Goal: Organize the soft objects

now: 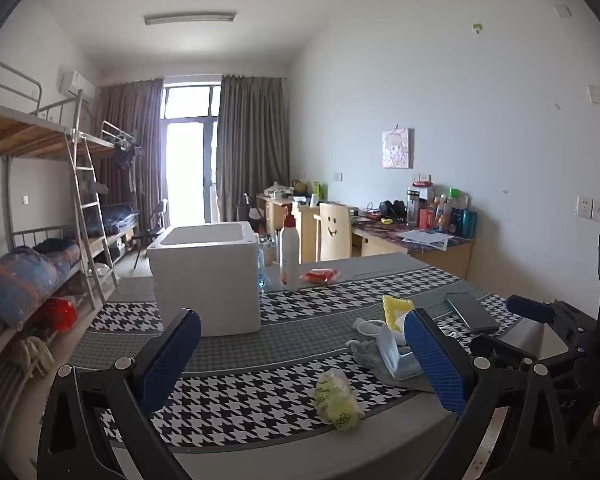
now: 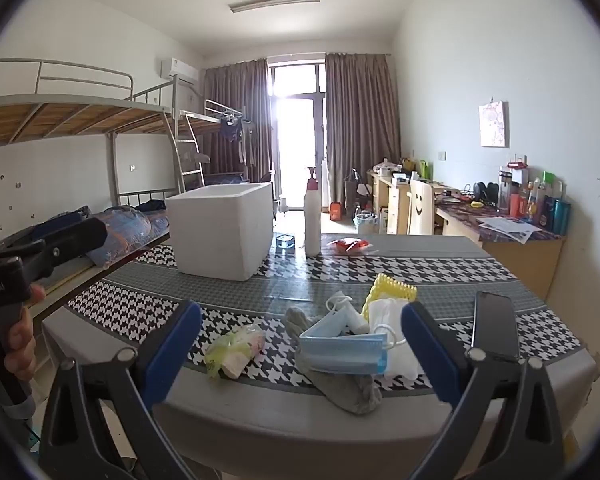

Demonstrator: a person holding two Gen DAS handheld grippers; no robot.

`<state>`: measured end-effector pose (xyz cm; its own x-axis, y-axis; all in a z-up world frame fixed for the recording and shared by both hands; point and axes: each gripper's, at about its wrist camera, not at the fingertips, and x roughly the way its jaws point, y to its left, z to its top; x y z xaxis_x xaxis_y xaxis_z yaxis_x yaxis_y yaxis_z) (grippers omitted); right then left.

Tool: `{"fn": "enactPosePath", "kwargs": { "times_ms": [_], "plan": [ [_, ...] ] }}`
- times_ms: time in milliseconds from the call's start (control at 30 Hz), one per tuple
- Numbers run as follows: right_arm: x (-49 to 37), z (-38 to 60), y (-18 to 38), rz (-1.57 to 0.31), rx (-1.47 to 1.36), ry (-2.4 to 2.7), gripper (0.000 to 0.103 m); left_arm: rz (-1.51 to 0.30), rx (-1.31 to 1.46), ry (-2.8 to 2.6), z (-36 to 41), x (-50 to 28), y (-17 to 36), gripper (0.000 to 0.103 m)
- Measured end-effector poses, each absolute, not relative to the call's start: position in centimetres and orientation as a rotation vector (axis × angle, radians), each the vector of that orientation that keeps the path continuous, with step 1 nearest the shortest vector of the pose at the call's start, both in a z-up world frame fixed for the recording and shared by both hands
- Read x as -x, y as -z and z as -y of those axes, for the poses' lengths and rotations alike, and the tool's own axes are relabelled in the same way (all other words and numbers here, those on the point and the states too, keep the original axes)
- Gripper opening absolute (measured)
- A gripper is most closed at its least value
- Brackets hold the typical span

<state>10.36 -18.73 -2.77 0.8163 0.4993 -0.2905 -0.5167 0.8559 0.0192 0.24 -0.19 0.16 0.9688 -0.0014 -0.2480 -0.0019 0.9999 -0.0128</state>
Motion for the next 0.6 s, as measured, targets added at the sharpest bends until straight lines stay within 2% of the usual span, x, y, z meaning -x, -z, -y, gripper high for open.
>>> {"fn": "enactPosePath", "kwargs": {
  "times_ms": [600],
  "plan": [
    [-10.28,18.66,2.34,-0.276,0.068,-0.549,0.101,-0.242,0.025,-0.014,-0.33,-0.37,0.22,0.102]
  ]
}}
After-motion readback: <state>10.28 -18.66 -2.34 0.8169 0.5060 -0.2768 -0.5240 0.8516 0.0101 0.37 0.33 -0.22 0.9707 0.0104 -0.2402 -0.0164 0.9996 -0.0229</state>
